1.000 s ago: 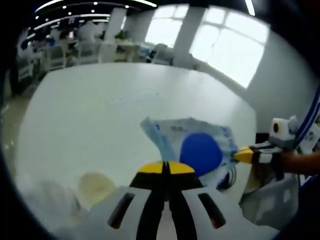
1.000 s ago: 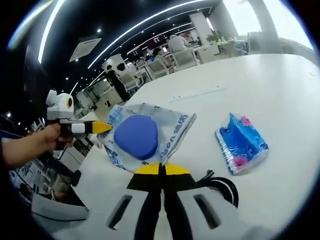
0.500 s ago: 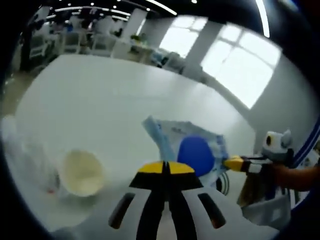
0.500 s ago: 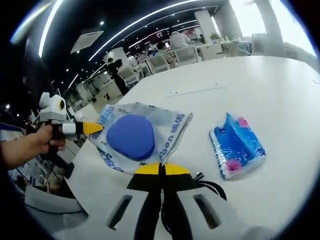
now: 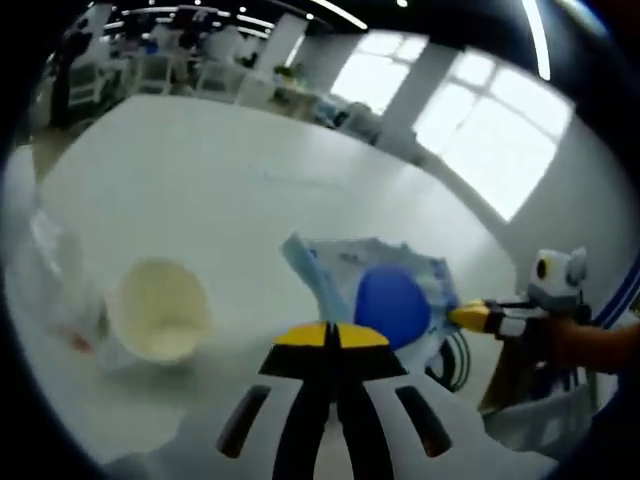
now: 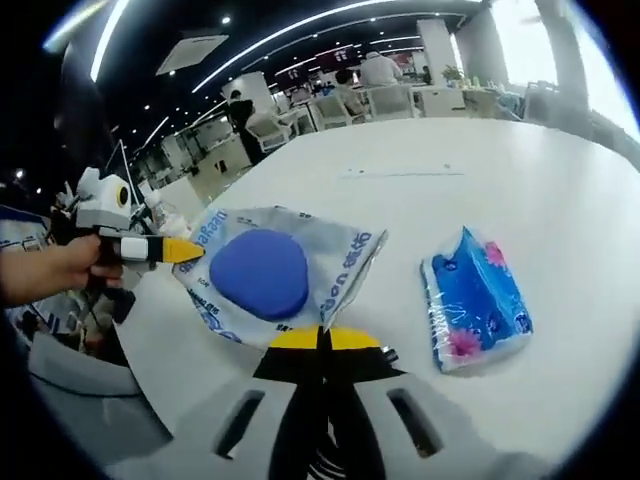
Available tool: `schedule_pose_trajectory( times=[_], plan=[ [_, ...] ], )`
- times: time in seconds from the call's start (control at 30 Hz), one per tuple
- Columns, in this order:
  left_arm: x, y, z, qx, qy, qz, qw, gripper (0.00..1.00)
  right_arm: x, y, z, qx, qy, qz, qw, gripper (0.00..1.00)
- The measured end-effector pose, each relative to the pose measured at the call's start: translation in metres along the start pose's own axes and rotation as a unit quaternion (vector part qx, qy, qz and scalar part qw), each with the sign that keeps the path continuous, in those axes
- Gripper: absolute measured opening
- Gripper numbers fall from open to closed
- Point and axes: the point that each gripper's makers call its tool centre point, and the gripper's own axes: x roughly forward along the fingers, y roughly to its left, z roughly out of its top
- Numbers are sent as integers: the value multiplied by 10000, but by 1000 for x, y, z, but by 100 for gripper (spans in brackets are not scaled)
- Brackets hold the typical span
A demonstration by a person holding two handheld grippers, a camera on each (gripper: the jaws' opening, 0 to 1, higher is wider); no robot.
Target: Arrange the tabletop items into an orderly group along one side of the table until the central work area is clear of visible clutter.
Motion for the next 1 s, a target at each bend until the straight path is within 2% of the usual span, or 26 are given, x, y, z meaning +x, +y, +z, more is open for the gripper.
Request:
schedule_pose_trajectory(
  times=[0.13,0.33,0.83,1.0],
  plan=[
    [1,6,-9,-311,-46,38,9995,0,5,0,-3,-86,108,31,9999,0],
    [4,17,-24,-531,9,175,9984,0,14,1,-10,-193,306,57,9993,0],
    [19,38,-34,-704,138,410,9966,0,36,-3,-15,-88,501,61,9987,0],
    [23,47,-41,-872,281,506,9945,0,43,-2,-17,-23,573,69,9983,0]
  ],
)
